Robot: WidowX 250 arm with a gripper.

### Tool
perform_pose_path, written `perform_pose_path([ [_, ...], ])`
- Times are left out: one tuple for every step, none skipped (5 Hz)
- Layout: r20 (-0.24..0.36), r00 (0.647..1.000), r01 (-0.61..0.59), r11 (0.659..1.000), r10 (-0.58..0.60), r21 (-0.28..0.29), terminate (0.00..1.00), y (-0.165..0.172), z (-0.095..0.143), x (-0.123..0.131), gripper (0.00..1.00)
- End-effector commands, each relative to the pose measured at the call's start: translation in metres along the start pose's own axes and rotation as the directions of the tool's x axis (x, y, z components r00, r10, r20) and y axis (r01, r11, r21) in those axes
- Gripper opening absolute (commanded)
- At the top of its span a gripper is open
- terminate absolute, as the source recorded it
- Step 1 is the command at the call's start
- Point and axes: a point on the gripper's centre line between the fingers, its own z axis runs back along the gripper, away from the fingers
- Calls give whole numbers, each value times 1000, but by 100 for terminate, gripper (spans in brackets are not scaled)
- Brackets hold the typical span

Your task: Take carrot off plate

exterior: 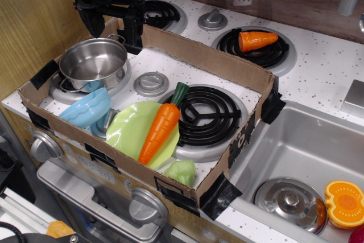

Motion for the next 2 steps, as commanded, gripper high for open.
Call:
perform_pose_path([
  [0,1000,0,1000,0,0,0,0,0,0,100],
  [84,995,48,998,-51,35,0,-11,16,-6,100],
])
